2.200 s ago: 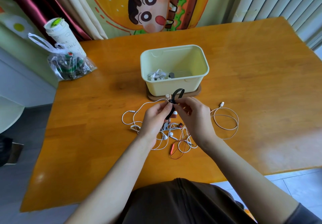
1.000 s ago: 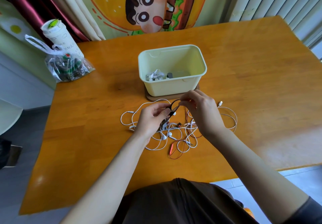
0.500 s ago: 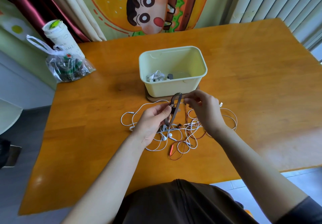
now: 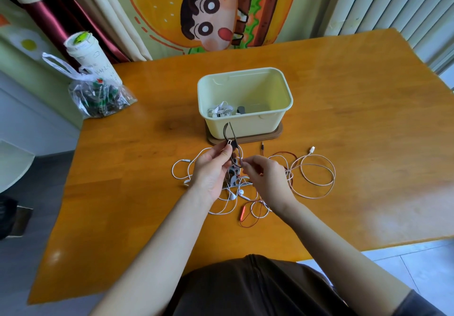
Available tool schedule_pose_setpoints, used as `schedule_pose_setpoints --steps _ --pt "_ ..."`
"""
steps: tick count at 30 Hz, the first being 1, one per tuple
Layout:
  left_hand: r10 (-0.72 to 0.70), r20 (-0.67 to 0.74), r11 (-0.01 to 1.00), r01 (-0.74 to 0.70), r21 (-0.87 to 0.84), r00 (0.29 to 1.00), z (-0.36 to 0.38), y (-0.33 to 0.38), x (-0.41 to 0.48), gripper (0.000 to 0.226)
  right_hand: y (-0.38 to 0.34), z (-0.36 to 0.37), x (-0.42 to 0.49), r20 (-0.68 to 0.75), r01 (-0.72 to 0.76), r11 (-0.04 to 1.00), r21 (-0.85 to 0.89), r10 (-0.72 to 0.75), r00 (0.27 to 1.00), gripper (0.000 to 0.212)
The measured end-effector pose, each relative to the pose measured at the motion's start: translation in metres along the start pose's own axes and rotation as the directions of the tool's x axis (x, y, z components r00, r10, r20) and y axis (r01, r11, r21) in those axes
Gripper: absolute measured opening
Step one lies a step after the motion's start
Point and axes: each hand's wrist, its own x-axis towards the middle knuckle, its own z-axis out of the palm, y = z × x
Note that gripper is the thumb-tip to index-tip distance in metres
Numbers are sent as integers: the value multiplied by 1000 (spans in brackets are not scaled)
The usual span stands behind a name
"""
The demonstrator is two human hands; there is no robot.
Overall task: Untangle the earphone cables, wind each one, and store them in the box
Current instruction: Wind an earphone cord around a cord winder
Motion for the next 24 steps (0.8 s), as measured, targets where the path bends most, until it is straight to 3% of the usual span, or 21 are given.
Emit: schedule_pose_setpoints --steps 9,17,19,22,24 --pt "-11 -74 999 8 -31 997 2 -6 2 9 -3 1 -2 55 -6 1000 -5 6 998 18" --pt "124 -160 979 -95 180 979 3 -12 8 19 -2 -1 -6 82 9 999 -51 -4 997 21" --pt "204 -164 939 -146 311 965 1 -13 9 17 -1 -2 -8 64 2 999 -53 2 998 21" --pt "364 -107 788 -245 565 925 -4 -17 9 18 -4 -5 -10 50 23 998 -53 -20 999 20" --pt "409 -35 704 -291 648 912 -8 -19 8 18 -7 -9 -7 22 57 996 -72 -56 998 18"
